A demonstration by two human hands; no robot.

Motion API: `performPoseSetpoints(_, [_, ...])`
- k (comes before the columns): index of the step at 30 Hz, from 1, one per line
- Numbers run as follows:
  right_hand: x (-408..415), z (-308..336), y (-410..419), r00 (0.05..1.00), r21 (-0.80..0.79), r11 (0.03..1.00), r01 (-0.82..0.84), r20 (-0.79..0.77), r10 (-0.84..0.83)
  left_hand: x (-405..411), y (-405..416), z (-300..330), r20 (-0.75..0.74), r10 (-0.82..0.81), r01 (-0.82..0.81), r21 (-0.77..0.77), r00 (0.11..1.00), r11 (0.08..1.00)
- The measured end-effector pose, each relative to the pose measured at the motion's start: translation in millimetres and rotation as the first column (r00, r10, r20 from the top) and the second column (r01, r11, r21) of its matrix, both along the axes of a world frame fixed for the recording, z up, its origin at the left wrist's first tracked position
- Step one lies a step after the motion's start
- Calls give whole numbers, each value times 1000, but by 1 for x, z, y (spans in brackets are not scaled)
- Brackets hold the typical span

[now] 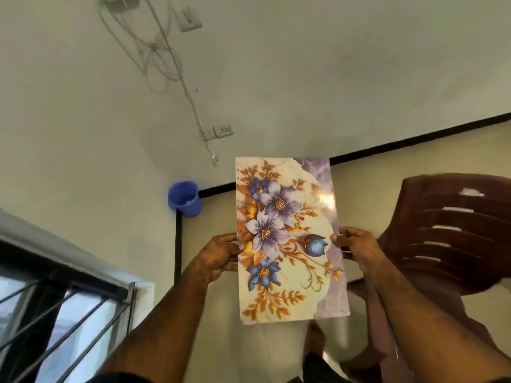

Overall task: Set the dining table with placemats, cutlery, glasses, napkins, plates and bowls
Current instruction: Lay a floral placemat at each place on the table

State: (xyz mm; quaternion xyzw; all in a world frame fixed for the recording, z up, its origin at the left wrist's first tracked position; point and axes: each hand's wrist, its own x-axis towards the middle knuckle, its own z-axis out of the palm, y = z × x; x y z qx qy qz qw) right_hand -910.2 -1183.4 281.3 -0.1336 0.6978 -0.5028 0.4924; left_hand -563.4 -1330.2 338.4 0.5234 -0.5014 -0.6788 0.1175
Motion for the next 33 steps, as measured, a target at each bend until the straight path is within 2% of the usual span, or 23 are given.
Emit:
performPoseSetpoints(2, [-26,1,-37,997,34,997,-66,34,65,-22,-33,4,15,19,-19,8,1000,1000])
performPoseSetpoints(5, [-64,18,-89,978,57,977,-206,-14,207,-49,-77,14,21,33,-33,-17,999,999])
performPoseSetpoints(9, [-113,45,-167,964,21,971,-237,-116,238,-92,-137,29,-5,56,-56,-34,998,998])
performPoseSetpoints(13, [-159,48,-235,971,-12,982,-191,-148,187,-144,-208,26,-20,55,-56,-43,998,998])
performPoseSetpoints(18, [-226,26,-302,989,19,998,-66,-131,67,-235,-318,7,-3,-78,77,-47,997,996])
performPoseSetpoints(23, [-301,19,-329,981,76,981,177,-87,-171,-360,-416,-3,40,-258,258,1,965,966])
performPoseSetpoints(27, [-359,19,-308,921,104,916,389,-56,-385,-480,-461,-8,92,-449,448,30,889,894])
performPoseSetpoints(33, [-453,-3,-259,768,133,762,634,13,-641,-664,-458,-19,103,-665,666,29,740,745])
